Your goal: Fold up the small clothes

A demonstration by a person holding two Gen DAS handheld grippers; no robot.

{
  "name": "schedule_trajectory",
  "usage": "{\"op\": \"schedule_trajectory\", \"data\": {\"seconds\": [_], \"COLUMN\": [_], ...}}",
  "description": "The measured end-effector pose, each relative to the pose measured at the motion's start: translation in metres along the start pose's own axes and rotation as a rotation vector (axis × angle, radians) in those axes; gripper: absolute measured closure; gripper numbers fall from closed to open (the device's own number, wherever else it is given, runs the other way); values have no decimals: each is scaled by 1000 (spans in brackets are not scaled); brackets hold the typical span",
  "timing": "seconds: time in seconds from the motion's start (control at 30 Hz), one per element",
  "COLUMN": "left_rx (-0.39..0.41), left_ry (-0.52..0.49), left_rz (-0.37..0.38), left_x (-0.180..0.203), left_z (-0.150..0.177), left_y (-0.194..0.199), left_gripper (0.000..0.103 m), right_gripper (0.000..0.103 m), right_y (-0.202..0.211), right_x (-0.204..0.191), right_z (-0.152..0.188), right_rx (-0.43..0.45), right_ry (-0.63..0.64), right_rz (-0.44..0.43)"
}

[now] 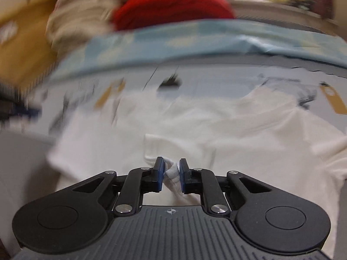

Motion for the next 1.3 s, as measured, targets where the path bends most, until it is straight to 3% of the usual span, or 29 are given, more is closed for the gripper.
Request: {"op": "schedule_trajectory", "data": {"seconds": [0.13,0.2,0.27,0.37,0.43,0.53,0.57,0.6,0.67,0.77,0.97,1.03,1.07,1.13,1.2,1.3], "left_rx": [-8,-16,-27,-43,-48,-50,-50,-52,-51,-51,-48,-48,-48,-48,-43,-38], "left_ry": [-20,-32,-51,-70,-71,-69,-68,-68,-75,-81,-81,-81,-81,-78,-74,-69], "left_rz": [3,4,4,0,-8,-22,-25,-29,-32,-41,-45,-48,-50,-52,-51,-49], "left_x": [15,23,31,39,42,44,45,45,47,48,45,44,43,42,41,39], "left_z": [4,7,10,13,14,14,15,15,16,17,14,13,12,11,9,6], "left_y": [-6,-10,-14,-22,-26,-30,-30,-31,-32,-32,-33,-33,-33,-32,-31,-29], "left_gripper": [90,90,90,90,90,90,90,89,87,87,87,87,87,87,87,87], "right_gripper": [93,103,103,103,103,99,91,72,54,54,54,72,87,92,93,93], "right_y": [42,56,61,60,58,35,29,19,-4,-21,-25,-30,-29,-29,-14,36], "right_x": [76,126,164,198,203,192,189,185,176,173,163,161,158,154,142,115], "right_z": [-26,-27,-20,-9,-6,-6,-2,1,12,27,29,21,18,9,-10,-46], "right_rx": [229,308,322,305,282,157,101,46,-85,-159,-149,-142,-136,-102,-26,183], "right_ry": [-284,-468,-588,-699,-701,-698,-697,-695,-708,-810,-887,-872,-851,-802,-695,-480], "right_rz": [35,102,185,187,174,6,-49,-83,-81,-112,-141,-125,-115,-98,-80,-100]}}
Point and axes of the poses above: each gripper's, at about its wrist camera, not at the fingertips, and y roughly against the way its jaws point, x to its right, z to its underside, the point moved 6 cm from there along -y, roughly the way its jaws point, and after that the axes turned 8 degrees about -x, right-handed, at the moved point
